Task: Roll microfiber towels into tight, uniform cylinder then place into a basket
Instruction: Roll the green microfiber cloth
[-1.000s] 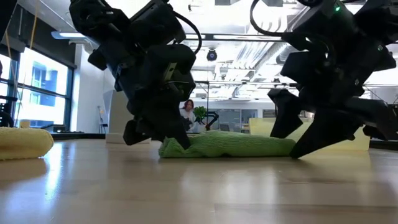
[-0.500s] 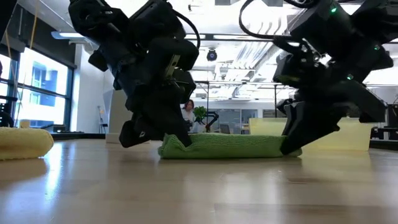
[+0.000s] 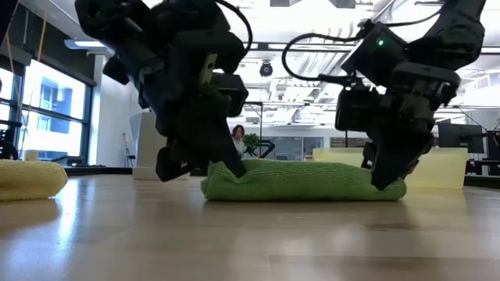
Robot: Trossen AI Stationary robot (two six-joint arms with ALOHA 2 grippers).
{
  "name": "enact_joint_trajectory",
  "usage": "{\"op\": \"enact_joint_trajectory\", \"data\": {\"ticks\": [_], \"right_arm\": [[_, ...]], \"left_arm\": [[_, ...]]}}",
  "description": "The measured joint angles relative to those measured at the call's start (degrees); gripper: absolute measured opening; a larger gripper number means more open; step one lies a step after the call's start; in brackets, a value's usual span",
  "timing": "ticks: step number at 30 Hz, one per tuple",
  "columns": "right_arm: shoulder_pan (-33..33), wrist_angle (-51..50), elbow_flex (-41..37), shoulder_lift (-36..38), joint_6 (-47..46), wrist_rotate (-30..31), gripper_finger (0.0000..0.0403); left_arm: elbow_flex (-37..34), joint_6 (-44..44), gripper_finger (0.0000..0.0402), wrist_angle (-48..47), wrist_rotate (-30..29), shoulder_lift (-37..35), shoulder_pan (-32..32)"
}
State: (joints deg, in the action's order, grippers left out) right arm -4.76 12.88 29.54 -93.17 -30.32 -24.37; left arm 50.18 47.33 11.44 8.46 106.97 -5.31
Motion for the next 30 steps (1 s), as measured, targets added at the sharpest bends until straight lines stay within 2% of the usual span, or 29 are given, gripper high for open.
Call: {"op": "enact_joint_trajectory", "data": {"ticks": [4,8,11,15,19,22,26,30], "right_arm": [[1.16,-0.93,0.00,0.06,-3.79,-1.17,0.0001],[1.78,-1.92,0.02,0.11,-6.79,-3.44,0.0001],[1.88,-2.48,0.02,0.15,-9.95,-4.57,0.0001],[2.19,-3.66,0.11,0.22,-12.69,-6.29,0.0001],[2.19,-5.05,0.15,0.24,-15.00,-6.92,0.0001],[2.19,-5.75,0.13,0.26,-15.92,-7.16,0.0001],[2.17,-5.66,0.13,0.26,-15.86,-7.12,0.0001],[2.15,-5.52,0.09,0.26,-15.71,-6.97,0.0001]], "left_arm": [[0.02,-5.25,0.0059,0.00,-3.85,-0.05,-0.69],[0.02,-11.17,0.0106,0.00,-5.24,-0.08,-0.82],[0.02,-22.10,0.0130,-0.55,-8.36,-1.38,-0.82],[0.13,-39.34,0.0141,-1.58,-16.00,-3.98,-0.86],[1.66,-48.98,0.0139,-5.22,-22.27,-7.86,-1.91],[2.62,-51.59,0.0137,-6.96,-22.67,-9.52,-3.88],[3.40,-54.86,0.0136,-5.68,-19.39,-9.30,-7.46],[3.23,-53.27,0.0140,-5.35,-22.77,-6.75,-9.70]]}}
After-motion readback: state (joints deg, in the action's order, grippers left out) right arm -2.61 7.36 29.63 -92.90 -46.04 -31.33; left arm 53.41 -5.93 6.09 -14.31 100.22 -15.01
